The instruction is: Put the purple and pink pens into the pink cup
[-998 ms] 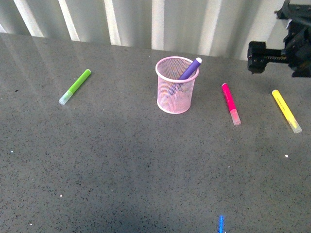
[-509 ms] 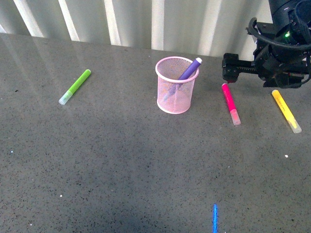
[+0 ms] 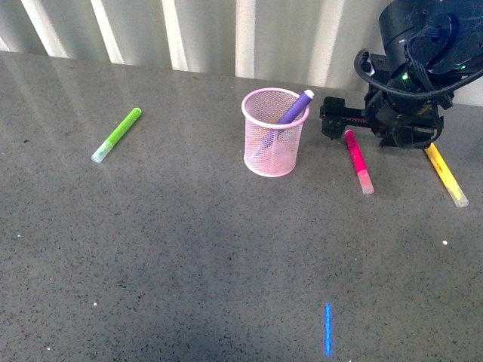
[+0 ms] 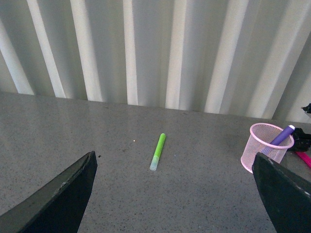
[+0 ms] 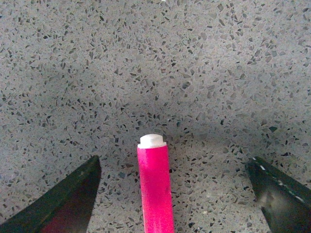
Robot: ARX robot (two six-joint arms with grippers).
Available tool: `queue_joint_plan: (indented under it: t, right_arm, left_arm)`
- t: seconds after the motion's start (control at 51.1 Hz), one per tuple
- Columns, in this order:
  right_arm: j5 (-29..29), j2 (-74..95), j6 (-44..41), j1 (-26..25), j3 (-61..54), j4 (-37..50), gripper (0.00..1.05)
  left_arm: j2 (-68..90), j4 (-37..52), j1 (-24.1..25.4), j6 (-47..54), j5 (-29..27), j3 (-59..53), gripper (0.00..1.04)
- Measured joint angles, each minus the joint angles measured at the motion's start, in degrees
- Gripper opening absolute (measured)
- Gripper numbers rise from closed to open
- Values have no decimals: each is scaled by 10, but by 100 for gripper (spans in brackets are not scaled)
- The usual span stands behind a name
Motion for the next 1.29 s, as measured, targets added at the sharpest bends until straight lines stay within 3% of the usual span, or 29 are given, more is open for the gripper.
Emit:
queue_joint_plan:
  t: [0.215,0.313,0.528,0.724,0.822,0.939,1.096,1.291]
  right_arm:
    - [2,6,1,1,5,5,63]
    - [1,6,5,-1,4,9,44]
    - [-8,4,12,-9,-3,15,12]
    - [-14,-8,25,-17,-27,41,11]
    - [-14,-32,47,-24,-66,97,11]
    - [1,-94,66,-33,-124,189,11]
    - [-20,-202,89,-37,-190,306,11]
    - [-117,-334,91,-12,-287,533,11]
  left_arm:
    - [0,0,0,0,0,0,98]
    - [0,0,0,0,0,0,98]
    - [0,0,0,0,0,0,98]
    - [0,0,0,0,0,0,98]
    - [0,0,0,0,0,0,98]
    - [0,0,0,0,0,0,98]
    - [0,0,0,0,0,0,98]
    - [0,0,0,0,0,0,98]
